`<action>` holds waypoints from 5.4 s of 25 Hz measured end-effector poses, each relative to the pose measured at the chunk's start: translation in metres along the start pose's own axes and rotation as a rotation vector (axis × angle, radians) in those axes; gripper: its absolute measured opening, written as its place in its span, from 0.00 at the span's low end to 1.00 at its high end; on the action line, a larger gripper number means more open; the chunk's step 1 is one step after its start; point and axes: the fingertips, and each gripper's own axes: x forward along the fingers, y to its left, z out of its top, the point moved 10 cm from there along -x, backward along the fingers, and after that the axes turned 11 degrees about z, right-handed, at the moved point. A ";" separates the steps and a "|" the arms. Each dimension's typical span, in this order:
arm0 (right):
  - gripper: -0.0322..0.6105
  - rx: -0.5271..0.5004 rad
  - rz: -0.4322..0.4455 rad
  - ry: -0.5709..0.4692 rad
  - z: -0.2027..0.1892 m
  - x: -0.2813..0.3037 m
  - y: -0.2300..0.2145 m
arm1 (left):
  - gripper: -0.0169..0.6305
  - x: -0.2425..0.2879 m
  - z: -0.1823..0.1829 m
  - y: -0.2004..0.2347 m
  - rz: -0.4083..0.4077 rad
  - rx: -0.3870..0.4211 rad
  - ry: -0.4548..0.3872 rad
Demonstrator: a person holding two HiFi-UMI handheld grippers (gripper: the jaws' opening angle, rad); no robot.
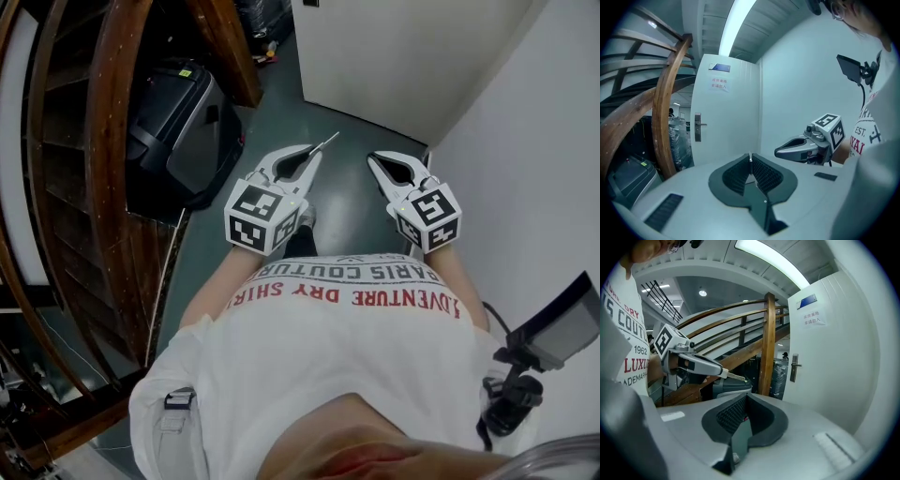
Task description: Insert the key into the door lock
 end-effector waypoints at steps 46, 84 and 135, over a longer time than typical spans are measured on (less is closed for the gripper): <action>0.05 0.069 -0.061 0.025 0.105 0.411 -0.494 | 0.06 0.494 0.117 0.426 -0.051 -0.072 0.064; 0.25 0.016 -0.119 -0.100 0.132 0.454 -0.653 | 0.06 0.585 0.087 0.456 -0.087 -0.387 0.107; 0.25 0.026 -0.148 -0.073 0.133 0.457 -0.645 | 0.06 0.700 0.059 0.461 -0.013 -1.506 -0.200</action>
